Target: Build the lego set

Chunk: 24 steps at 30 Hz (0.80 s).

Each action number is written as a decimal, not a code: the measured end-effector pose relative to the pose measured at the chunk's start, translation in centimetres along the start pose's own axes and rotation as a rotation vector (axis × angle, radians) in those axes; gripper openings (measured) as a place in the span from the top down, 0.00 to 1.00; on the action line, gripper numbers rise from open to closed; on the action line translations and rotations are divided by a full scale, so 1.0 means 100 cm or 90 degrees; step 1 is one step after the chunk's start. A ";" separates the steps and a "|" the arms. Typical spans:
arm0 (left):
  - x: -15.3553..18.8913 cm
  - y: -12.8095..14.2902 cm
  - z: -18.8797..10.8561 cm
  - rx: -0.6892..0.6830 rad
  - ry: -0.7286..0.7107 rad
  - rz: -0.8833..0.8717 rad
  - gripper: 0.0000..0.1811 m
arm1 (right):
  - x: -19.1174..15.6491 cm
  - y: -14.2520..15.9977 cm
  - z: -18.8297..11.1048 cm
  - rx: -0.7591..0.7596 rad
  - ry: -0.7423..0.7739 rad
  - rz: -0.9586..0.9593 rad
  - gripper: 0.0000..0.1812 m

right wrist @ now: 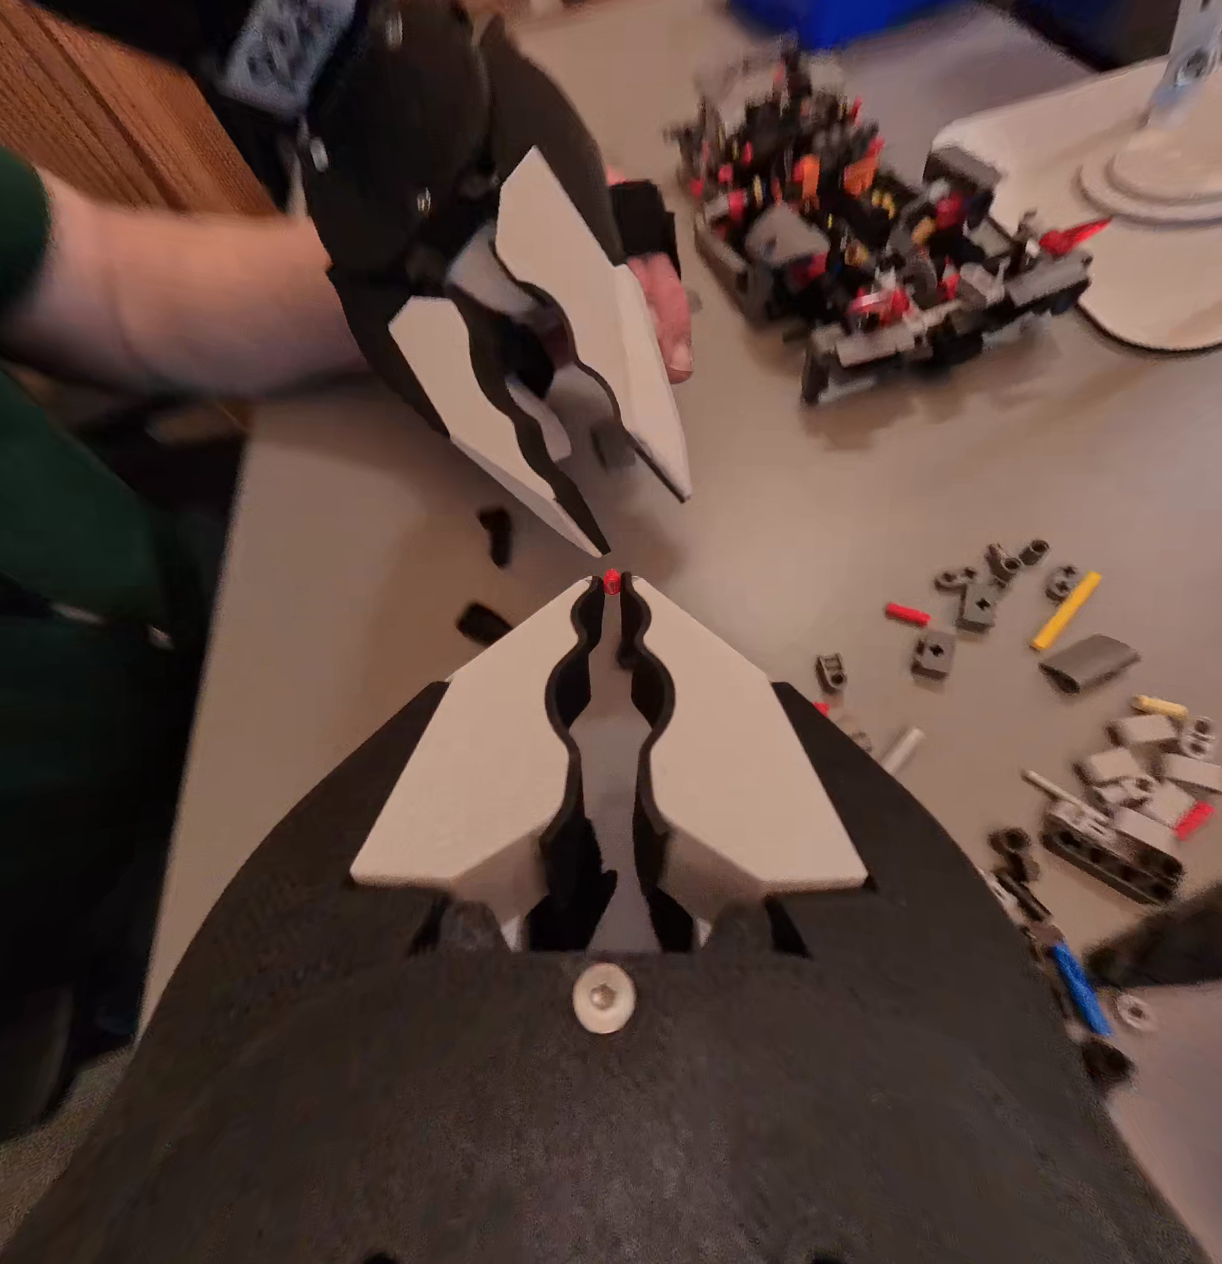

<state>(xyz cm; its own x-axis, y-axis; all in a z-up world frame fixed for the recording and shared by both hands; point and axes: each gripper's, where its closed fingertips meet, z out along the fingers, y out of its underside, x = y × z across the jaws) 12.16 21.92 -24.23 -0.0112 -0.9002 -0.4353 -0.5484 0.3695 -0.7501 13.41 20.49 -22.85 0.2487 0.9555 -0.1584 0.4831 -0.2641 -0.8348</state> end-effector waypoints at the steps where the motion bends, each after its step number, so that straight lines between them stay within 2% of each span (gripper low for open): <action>1: 0.008 0.009 0.005 -0.026 0.029 0.000 0.86 | -0.001 0.007 0.004 -0.041 0.014 -0.031 0.99; 5: 0.026 0.021 0.019 -0.072 0.074 0.008 0.88 | -0.002 0.029 0.019 -0.173 0.046 -0.123 0.98; 8: 0.035 0.029 0.026 -0.105 0.098 0.007 0.88 | 0.000 0.038 0.025 -0.220 0.059 -0.148 0.98; 9: 0.036 0.032 0.028 -0.113 0.098 0.008 0.91 | 0.000 0.039 0.026 -0.231 0.062 -0.156 0.98; 13: 0.035 0.031 0.030 -0.108 0.097 0.000 0.93 | 0.003 0.043 0.030 -0.263 0.066 -0.172 0.98; 24: 0.034 0.030 0.030 -0.104 0.087 0.015 0.94 | 0.005 0.052 0.031 -0.319 0.052 -0.189 0.98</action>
<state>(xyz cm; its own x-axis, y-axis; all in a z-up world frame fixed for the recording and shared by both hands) 12.99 20.66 -29.47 -0.1333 -0.9186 -0.3719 -0.6749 0.3589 -0.6447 13.43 20.02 -28.88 0.0967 0.9901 0.1015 0.8746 -0.0358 -0.4835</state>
